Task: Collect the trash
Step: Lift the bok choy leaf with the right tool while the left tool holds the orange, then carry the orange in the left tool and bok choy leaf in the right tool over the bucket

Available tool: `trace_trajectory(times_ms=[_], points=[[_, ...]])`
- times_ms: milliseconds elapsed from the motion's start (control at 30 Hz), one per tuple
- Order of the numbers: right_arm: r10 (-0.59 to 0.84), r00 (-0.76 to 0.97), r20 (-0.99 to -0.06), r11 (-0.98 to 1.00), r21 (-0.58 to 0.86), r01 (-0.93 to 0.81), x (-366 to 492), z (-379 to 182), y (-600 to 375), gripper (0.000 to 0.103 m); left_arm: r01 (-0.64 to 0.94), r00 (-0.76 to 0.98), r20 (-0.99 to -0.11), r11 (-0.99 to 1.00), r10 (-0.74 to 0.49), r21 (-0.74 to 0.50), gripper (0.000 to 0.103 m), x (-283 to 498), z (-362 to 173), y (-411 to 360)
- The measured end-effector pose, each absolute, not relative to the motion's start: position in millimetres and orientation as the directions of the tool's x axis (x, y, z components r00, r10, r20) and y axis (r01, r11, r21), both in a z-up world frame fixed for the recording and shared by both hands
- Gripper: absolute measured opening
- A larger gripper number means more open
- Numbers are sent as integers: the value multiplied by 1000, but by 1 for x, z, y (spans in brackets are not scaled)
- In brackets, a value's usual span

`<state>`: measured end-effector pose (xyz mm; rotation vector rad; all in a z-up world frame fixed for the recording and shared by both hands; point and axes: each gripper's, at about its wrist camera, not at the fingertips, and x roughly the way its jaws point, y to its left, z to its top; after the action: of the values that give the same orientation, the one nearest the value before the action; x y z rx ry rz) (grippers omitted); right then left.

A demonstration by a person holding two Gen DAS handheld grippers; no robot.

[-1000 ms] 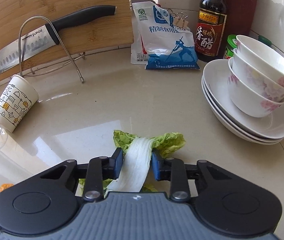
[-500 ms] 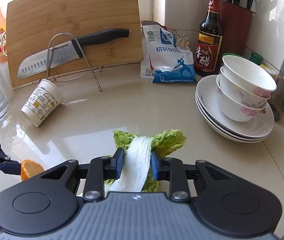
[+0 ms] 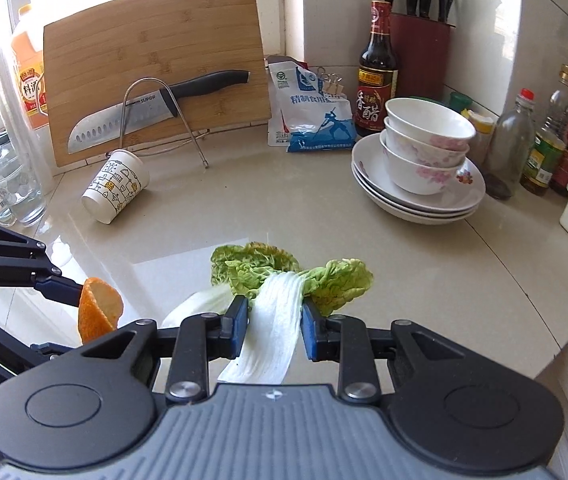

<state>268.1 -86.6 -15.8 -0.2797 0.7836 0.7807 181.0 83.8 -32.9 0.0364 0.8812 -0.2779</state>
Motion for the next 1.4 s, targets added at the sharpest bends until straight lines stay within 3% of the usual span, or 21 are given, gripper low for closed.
trace_trajectory(times_ms=[467,767,1100,1167,1200,1300,1400], points=[[351,559,-752,857,18,-514,201,-30,-193,32,496,525,-751,861,-400,-112,49,171,-26,-2],[214,518,-828,932,15,-362,188,-92,-255,33,585,468,-752,800,-464,-129,49,175,-34,-44],[173,449,-877,953,34,-301,205,-157,-271,34,601,427,-771,785,-473,-149,49,173,-43,-61],[156,439,-885,955,21,-297,210,-166,-272,40,600,427,-773,787,-469,-146,49,173,-43,-62],[147,432,-890,955,15,-295,212,-170,-272,50,599,427,-775,788,-466,-144,49,173,-43,-62],[145,423,-895,956,16,-293,215,-177,-274,66,593,427,-779,792,-458,-141,49,174,-44,-62],[142,425,-894,959,16,-285,215,-178,-275,70,591,427,-784,795,-450,-135,49,176,-46,-65]])
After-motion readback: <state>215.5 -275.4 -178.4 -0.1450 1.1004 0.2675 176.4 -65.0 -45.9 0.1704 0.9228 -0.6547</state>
